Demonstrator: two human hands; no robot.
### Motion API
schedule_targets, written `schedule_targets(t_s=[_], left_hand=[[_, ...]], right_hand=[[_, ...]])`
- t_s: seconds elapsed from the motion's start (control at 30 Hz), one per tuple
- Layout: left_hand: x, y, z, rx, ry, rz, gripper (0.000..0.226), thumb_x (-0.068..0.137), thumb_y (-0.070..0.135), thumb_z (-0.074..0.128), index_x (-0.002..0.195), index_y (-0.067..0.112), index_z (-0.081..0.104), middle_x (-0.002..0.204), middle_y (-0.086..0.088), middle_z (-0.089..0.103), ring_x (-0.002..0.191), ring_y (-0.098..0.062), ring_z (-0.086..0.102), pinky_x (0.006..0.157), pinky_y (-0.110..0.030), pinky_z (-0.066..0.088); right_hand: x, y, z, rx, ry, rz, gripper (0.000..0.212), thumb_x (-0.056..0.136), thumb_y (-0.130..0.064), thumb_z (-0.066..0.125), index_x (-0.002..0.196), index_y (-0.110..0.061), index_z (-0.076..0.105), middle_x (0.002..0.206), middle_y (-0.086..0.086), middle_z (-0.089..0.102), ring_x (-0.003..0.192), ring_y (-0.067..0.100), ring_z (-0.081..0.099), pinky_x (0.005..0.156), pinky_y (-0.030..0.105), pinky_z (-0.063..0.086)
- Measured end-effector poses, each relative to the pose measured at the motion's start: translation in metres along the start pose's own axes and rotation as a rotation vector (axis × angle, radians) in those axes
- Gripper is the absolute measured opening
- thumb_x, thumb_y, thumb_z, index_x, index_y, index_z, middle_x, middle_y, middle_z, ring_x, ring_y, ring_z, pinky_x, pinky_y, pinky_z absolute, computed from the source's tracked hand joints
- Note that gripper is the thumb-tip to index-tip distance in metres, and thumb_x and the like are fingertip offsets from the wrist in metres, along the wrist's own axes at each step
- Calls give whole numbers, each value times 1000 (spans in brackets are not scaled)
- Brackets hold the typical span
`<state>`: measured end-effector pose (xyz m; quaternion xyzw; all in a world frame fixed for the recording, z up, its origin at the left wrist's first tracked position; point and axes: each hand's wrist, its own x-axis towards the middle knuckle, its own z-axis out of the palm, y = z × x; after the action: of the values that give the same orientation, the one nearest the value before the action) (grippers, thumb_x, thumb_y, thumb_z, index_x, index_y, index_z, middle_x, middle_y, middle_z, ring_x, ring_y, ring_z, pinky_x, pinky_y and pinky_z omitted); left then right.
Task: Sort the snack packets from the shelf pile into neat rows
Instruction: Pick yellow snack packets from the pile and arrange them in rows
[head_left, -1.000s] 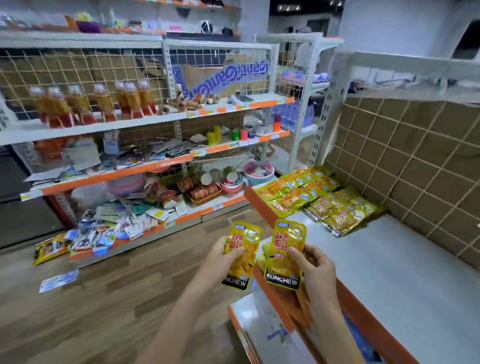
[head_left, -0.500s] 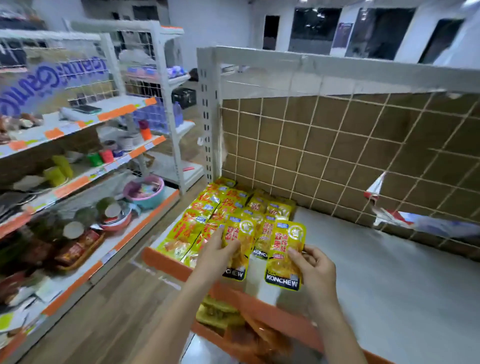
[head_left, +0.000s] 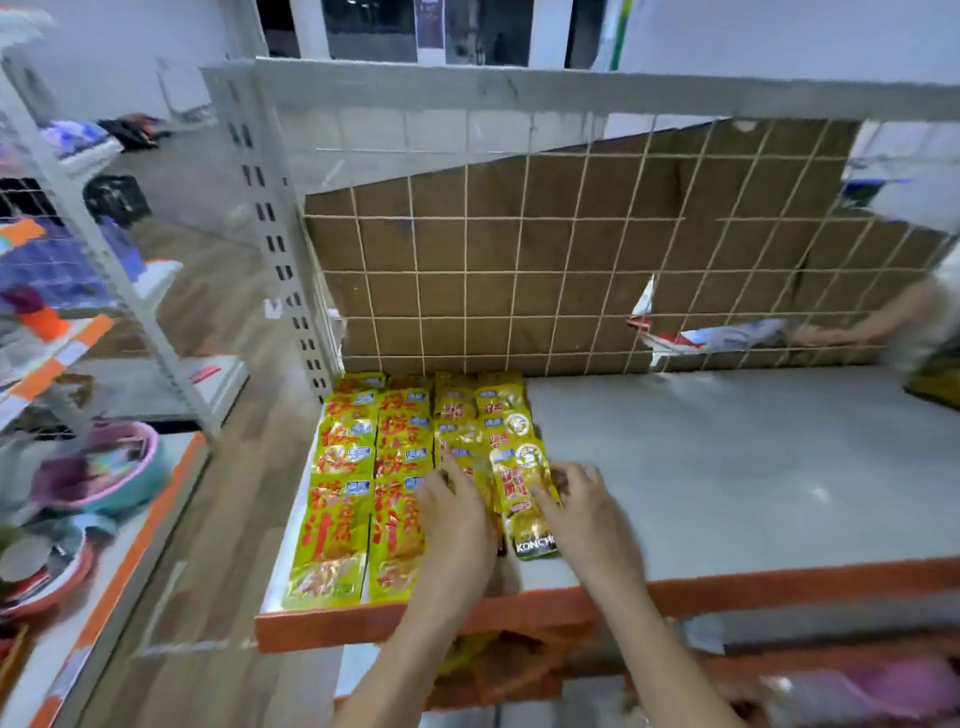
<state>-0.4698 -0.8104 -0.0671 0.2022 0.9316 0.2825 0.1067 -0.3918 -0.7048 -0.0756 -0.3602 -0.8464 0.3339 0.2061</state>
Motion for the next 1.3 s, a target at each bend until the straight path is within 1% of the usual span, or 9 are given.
schedule_targets(t_s=[0.13, 0.23, 0.33, 0.4, 0.67, 0.8, 1.03, 1.2, 1.3], left_hand=[[-11, -7, -1, 233, 40, 155, 66, 96, 15, 38, 147, -3, 0, 144, -23, 15, 133, -38, 21, 109, -39, 22], [-9, -14, -3, 333, 70, 254, 67, 88, 13, 49, 147, 6, 19, 150, -22, 16, 136, -40, 23, 109, -45, 24], [0, -26, 5, 399, 145, 484, 62, 69, 12, 69, 130, 10, 55, 132, -12, 53, 118, -36, 52, 98, -46, 43], [3, -31, 4, 430, 174, 532, 49, 72, 17, 51, 118, 8, 64, 114, -10, 64, 105, -32, 61, 98, -45, 42], [11, -40, -1, 489, 114, 559, 59, 72, 16, 29, 117, 5, 65, 119, -10, 65, 110, -29, 62, 105, -41, 25], [12, -44, 0, 471, 85, 567, 58, 74, 19, 30, 119, 8, 65, 122, -7, 64, 113, -26, 61, 106, -44, 34], [10, -44, -2, 368, 172, 579, 48, 81, 24, 36, 114, 9, 67, 117, -6, 66, 110, -24, 63, 104, -40, 27], [16, -52, 0, 403, 219, 700, 44, 72, 33, 55, 107, 11, 71, 110, -1, 69, 102, -20, 67, 103, -40, 26], [18, -53, -2, 438, 213, 729, 45, 77, 34, 46, 107, 12, 71, 110, 0, 69, 101, -19, 67, 102, -39, 27]], right_hand=[[0, -2, 4, -108, -20, 61, 32, 91, -34, 60, 107, -6, 59, 106, 9, 54, 99, 25, 53, 78, 27, 33], [-1, -4, 5, -99, -6, 68, 32, 91, -35, 59, 104, -6, 57, 103, 8, 56, 96, 24, 54, 73, 26, 32], [-2, -10, 3, -128, 4, 93, 32, 93, -36, 56, 107, -7, 55, 106, 6, 55, 97, 23, 53, 66, 23, 26], [-2, -11, 5, -117, 15, 101, 32, 94, -34, 55, 109, -6, 53, 108, 8, 56, 99, 24, 53, 65, 22, 23], [-5, -16, 4, -187, -30, 53, 38, 96, -37, 48, 126, -13, 45, 122, 6, 53, 112, 24, 51, 67, 24, 24], [-6, -16, 5, -247, -51, 22, 45, 95, -42, 50, 132, -18, 43, 123, 4, 47, 111, 22, 50, 69, 21, 26], [-10, -10, 8, -395, -135, -262, 45, 95, -43, 47, 138, -31, 43, 141, -8, 36, 130, 15, 33, 104, 30, 33], [-10, -7, 10, -450, -166, -302, 42, 98, -42, 41, 139, -33, 41, 146, -10, 32, 133, 14, 27, 106, 30, 30], [-9, -5, 10, -468, -188, -301, 42, 98, -43, 39, 140, -34, 39, 147, -11, 30, 133, 13, 26, 105, 30, 31]])
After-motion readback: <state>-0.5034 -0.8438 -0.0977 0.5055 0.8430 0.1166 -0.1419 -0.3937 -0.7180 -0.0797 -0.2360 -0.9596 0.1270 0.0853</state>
